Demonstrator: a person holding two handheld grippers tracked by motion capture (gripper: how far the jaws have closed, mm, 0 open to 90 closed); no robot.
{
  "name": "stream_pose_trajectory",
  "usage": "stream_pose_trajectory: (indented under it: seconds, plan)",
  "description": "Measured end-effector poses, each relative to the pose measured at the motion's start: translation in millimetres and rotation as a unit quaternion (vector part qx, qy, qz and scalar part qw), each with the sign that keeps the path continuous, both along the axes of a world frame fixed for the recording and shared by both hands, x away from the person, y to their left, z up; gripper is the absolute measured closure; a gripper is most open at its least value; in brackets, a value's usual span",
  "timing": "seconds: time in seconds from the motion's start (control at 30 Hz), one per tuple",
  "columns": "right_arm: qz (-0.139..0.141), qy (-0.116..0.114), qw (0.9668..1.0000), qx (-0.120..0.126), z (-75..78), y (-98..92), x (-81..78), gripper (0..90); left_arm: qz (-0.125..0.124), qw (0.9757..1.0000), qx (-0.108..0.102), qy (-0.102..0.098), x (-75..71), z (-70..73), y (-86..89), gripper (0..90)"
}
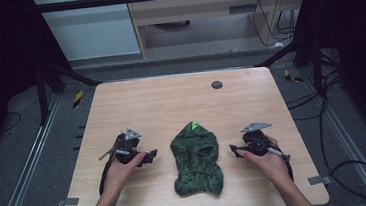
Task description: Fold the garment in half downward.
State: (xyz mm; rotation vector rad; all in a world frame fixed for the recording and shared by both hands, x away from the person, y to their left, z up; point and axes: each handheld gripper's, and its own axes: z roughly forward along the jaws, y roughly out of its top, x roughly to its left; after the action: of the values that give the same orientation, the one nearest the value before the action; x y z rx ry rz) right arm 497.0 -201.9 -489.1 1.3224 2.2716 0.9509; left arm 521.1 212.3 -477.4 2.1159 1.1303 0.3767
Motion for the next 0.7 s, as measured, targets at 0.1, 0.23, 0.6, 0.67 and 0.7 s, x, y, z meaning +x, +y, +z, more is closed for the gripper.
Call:
stream_pose_trajectory:
  seconds: [0.1, 0.23, 0.6, 0.67, 0.7]
  plan:
    - [0.025, 0.003, 0.9997, -0.006, 4.4, 5.8, 7.1, 40.0, -0.012, 0.9995, 0.027, -0.005, 7.0, 6.1, -6.0, 9.6]
    - [0.046, 0.004, 0.9989, -0.006, 8.2, 11.9, 15.1, 49.3, -0.019, 0.9991, 0.037, -0.012, 14.5, 10.8, -14.1, 14.6]
    - [0.103, -0.021, 0.9944, -0.012, 16.9, 39.2, 36.3, 77.8, -0.037, 0.9987, 0.021, -0.027, 37.2, 12.6, -42.4, 32.1]
    - [0.11, -0.023, 0.9936, -0.015, 17.3, 43.5, 38.0, 78.9, -0.041, 0.9986, 0.017, -0.028, 37.9, 11.9, -46.0, 34.4]
    - [0.112, -0.022, 0.9934, -0.016, 17.1, 45.3, 39.3, 78.9, -0.043, 0.9986, 0.015, -0.028, 38.3, 11.3, -47.8, 35.7]
